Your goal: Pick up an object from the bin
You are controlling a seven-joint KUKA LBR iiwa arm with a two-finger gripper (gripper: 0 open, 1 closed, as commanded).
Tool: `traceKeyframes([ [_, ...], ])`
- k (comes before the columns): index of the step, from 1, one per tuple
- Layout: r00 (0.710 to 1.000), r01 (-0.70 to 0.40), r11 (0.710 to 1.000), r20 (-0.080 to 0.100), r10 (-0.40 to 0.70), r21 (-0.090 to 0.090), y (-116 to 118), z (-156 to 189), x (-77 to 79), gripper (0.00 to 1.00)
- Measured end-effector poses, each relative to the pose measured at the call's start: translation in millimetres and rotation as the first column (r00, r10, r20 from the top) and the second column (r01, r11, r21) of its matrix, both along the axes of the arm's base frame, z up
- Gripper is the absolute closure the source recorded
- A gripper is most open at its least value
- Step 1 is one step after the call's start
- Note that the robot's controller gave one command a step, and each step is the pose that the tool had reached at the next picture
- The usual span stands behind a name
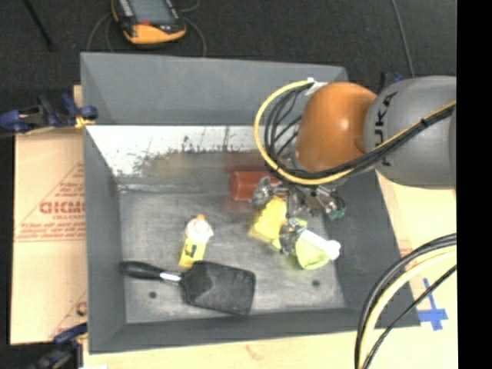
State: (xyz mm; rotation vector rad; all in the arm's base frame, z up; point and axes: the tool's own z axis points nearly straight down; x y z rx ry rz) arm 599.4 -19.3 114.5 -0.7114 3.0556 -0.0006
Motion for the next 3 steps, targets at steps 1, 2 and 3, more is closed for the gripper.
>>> traceKeyframes([
  [1, 0.999, -0.04, 0.999, -0.004, 0.04, -0.001, -7.4, -23.0, 19.7, 0.0],
  [2, 0.996, -0.089, 0.996, -0.009, 0.089, -0.003, -4.2, -43.3, 22.5, 0.0],
  [3, 0.999, -0.037, 0.999, -0.004, 0.037, 0.001, -32.3, -13.0, 27.3, 0.0],
])
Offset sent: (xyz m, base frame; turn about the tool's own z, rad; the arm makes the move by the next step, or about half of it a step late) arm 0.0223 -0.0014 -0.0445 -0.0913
